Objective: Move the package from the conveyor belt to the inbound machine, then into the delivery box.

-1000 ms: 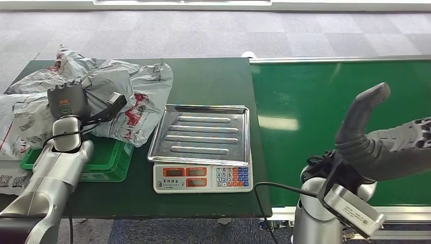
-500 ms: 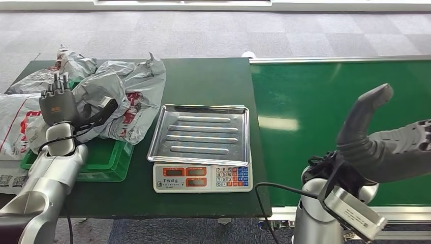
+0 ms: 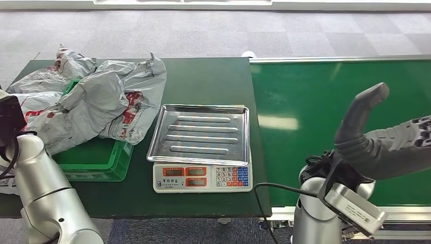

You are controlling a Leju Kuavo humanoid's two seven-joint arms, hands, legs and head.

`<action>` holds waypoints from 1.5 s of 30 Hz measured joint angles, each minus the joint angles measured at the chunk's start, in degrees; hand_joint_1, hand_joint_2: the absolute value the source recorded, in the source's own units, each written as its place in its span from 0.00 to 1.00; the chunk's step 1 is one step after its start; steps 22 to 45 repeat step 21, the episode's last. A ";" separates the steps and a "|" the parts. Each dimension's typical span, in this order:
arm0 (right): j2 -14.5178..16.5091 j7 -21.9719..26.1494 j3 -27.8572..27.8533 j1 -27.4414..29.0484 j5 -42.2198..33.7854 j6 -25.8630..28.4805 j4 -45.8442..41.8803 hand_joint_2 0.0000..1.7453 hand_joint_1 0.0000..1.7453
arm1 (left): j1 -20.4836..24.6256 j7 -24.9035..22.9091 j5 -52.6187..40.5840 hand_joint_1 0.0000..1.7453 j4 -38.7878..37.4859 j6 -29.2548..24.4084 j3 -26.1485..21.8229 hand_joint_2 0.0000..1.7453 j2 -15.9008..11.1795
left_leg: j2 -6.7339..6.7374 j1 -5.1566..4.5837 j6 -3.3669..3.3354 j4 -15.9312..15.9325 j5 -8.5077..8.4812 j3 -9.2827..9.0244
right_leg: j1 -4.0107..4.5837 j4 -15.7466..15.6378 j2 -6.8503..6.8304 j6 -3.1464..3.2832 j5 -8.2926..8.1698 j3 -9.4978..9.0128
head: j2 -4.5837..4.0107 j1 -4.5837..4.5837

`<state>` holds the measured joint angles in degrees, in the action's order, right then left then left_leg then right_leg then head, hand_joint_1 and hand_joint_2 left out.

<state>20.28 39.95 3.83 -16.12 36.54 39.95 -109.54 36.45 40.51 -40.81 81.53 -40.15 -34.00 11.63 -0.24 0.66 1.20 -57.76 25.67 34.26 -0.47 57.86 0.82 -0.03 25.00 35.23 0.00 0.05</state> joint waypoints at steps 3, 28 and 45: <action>0.00 0.00 0.00 -0.01 0.04 0.00 0.17 1.00 0.00 | -1.23 -0.16 1.89 0.00 5.83 0.02 1.02 0.50 2.04 | 0.00 0.00 0.02 0.00 -0.01 -0.02 | 0.00 0.00 0.01 0.01 -0.01 0.01 | 0.00 0.01; -0.59 -0.12 6.72 1.14 -17.20 -0.62 3.25 1.00 0.00 | -15.66 -5.26 30.11 0.00 14.89 30.61 33.81 1.00 -0.78 | 0.00 -0.04 0.01 0.02 0.00 -0.04 | -0.02 0.00 0.01 -0.03 -0.02 -0.04 | 0.00 0.00; -0.59 -0.12 6.72 1.14 -17.20 -0.62 3.25 1.00 0.00 | -15.66 -5.26 30.11 0.00 14.89 30.61 33.81 1.00 -0.78 | 0.00 -0.04 0.01 0.02 0.00 -0.04 | -0.02 0.00 0.01 -0.03 -0.02 -0.04 | 0.00 0.00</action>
